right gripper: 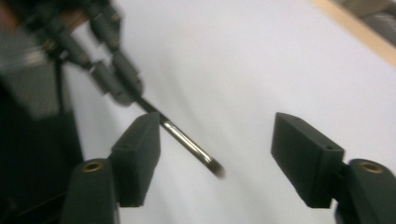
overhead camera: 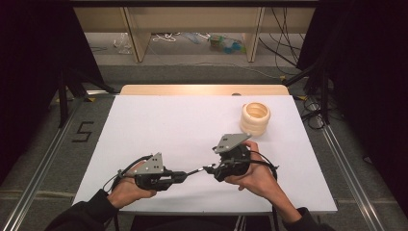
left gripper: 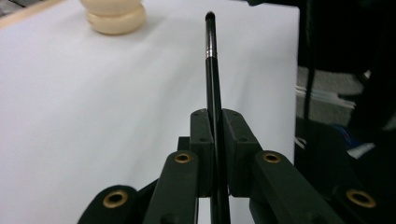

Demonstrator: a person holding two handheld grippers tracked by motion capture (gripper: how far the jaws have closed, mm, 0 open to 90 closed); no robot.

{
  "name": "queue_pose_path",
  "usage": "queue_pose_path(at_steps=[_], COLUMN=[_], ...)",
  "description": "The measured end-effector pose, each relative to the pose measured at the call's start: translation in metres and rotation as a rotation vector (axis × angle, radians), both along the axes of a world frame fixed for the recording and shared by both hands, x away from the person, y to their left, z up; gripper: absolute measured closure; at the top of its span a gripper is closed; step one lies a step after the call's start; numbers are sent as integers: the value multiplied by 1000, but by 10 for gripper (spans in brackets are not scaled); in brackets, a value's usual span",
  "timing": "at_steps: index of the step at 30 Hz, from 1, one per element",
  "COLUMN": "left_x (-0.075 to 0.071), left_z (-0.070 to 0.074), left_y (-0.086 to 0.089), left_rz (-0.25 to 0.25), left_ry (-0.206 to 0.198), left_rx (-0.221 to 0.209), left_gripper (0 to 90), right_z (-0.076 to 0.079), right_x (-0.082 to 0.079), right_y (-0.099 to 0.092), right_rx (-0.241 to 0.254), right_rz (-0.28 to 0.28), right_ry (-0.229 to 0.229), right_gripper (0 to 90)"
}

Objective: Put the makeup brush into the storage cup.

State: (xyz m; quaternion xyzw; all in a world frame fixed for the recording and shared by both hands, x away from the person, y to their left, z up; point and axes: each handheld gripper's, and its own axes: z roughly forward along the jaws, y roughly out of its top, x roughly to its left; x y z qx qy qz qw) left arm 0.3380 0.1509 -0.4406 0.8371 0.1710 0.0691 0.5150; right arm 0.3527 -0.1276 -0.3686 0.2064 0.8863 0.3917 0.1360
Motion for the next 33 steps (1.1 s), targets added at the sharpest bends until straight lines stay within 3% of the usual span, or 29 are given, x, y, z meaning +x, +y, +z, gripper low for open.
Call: queue_pose_path(at_steps=[2, 6, 7, 11, 12, 14, 16, 17, 21, 22, 23, 33], left_x=[1, 3, 4, 3, 3, 1, 1, -1, 1, -1, 1, -1], left_z=[2, 4, 4, 5, 6, 6, 6, 5, 6, 6, 6, 6], left_y=[3, 5, 6, 6, 6, 5, 5, 4, 3, 2, 2, -1], left_rz=[39, 87, 79, 112, 105, 131, 121, 143, 143, 157, 132, 156], left_ry=[0, -10, -24, -19, -35, -15, -45, -20, -50, -31, -53, -66], left_rx=[-36, -77, -81, -108, -104, -126, -123, -138, -138, -149, -149, -161], left_gripper=[834, 834, 835, 834, 834, 834, 834, 834, 834, 834, 834, 834], right_z=[0, -2, -4, -11, -13, -18, -22, -25, -32, -33, -35, -41], right_x=[0, -1, -2, 0, 1, 3, 5, 5, 6, 6, 7, 4], right_y=[-8, -16, -17, -21, -22, -24, -26, -26, -23, -22, -21, -10], right_rx=[74, 189, 211, 260, 266, 303, 339, 365, 415, 443, 459, 516], right_rz=[-78, -140, -154, -192, -191, -197, -204, -204, -194, -186, -181, -149], right_ry=[-1, 27, 38, 69, 86, 108, 138, 160, 203, 225, 237, 268], right_gripper=[307, 305, 304, 279, 276, 276, 267, 263, 257, 257, 257, 225])
